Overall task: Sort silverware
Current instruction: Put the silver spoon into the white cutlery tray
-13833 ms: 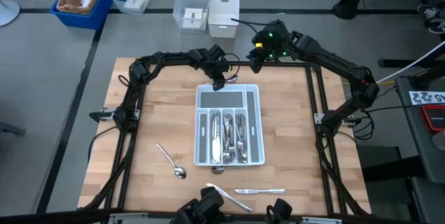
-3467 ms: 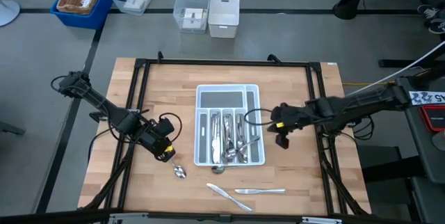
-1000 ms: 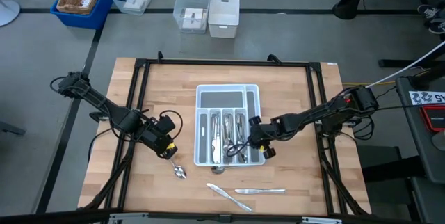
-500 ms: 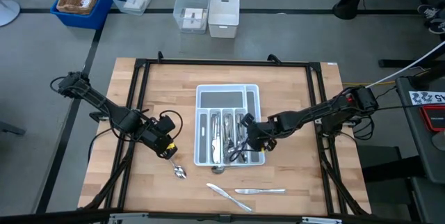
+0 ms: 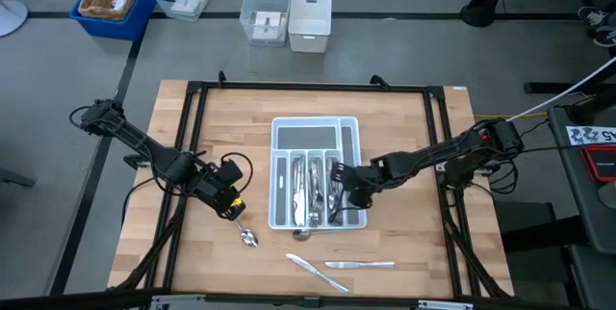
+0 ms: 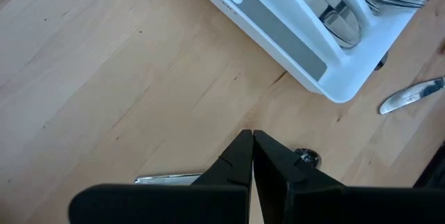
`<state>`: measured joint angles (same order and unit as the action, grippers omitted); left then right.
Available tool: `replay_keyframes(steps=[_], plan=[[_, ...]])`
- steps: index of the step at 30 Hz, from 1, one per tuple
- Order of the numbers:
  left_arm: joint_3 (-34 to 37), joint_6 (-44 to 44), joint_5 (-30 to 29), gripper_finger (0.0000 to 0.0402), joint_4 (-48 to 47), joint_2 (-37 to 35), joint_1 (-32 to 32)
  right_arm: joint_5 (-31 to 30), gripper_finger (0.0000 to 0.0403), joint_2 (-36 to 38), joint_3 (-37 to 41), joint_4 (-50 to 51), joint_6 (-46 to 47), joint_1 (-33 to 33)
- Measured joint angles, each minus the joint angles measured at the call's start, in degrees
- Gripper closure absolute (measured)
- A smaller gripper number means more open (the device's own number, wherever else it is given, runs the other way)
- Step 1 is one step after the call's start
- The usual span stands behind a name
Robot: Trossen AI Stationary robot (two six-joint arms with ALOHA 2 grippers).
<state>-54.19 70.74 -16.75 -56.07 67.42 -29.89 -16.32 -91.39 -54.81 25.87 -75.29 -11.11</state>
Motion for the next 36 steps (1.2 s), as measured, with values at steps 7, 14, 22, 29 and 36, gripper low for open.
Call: replay_keyframes(steps=[7,14,22,29,36], plan=[[0.0,0.02,0.0,0.0399,0.0,0.0,-0.01,2.14,0.0309,0.0,-0.03,-2.98,-0.05,0.02],[0.0,0.04,0.0,0.0399,0.0,0.0,0.0,3.87,0.0307,-0.37,-0.04,-3.36,-0.06,0.02],[0.0,0.02,0.0,0.0399,0.02,0.0,0.0,3.92,0.0306,-0.79,-0.04,-7.11,-0.05,0.01],[0.0,0.02,0.0,0.0399,0.0,0.02,0.0,3.94,0.0306,-0.79,-0.04,-7.64,-0.04,0.0],[0.0,-0.15,0.0,0.0399,0.0,0.02,-0.01,3.94,0.0306,-0.79,-0.04,-8.38,0.33,-0.06]])
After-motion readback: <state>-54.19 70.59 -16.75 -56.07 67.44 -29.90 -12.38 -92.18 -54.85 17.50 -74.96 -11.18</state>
